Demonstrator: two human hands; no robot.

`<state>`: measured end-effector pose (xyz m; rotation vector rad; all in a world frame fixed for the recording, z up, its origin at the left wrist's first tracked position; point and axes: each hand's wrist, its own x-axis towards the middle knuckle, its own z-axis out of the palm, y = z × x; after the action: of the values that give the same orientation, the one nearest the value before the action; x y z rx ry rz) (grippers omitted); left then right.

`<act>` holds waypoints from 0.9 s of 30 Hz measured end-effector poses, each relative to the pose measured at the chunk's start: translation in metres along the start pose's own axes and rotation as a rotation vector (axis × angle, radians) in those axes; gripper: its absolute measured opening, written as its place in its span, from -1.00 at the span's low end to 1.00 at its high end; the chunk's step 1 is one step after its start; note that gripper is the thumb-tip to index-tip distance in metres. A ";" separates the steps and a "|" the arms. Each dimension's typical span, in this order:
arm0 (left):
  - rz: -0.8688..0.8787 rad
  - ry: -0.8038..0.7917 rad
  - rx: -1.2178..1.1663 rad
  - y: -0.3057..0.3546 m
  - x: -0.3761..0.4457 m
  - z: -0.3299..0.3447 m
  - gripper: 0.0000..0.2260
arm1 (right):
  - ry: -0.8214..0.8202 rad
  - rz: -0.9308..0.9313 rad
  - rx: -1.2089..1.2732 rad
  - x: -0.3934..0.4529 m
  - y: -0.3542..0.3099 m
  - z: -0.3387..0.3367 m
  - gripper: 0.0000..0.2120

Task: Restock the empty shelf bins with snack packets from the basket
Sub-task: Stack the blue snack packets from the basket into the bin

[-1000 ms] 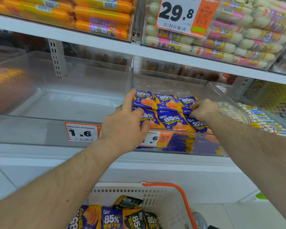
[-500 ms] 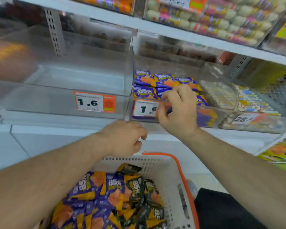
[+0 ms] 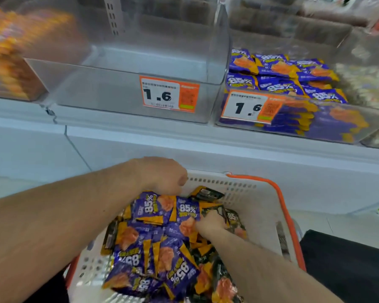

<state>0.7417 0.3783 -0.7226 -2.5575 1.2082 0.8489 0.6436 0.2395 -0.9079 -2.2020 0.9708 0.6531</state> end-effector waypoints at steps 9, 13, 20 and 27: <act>-0.042 -0.004 -0.060 -0.012 0.008 0.007 -0.75 | 0.093 0.413 0.341 -0.002 -0.031 0.033 -0.31; -0.056 -0.025 -0.070 -0.013 0.005 0.005 -0.73 | 0.046 0.347 0.658 0.005 -0.025 0.038 -0.48; -0.017 0.015 -0.083 0.002 -0.004 -0.016 -0.77 | 0.051 0.013 0.659 -0.022 -0.016 -0.006 -0.82; 0.017 0.194 -0.161 0.013 -0.022 -0.046 -0.58 | -0.043 -0.427 0.490 -0.100 -0.026 -0.110 -0.81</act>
<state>0.7399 0.3665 -0.6716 -2.8186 1.2629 0.7443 0.6231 0.2203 -0.7600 -1.8571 0.5344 0.2287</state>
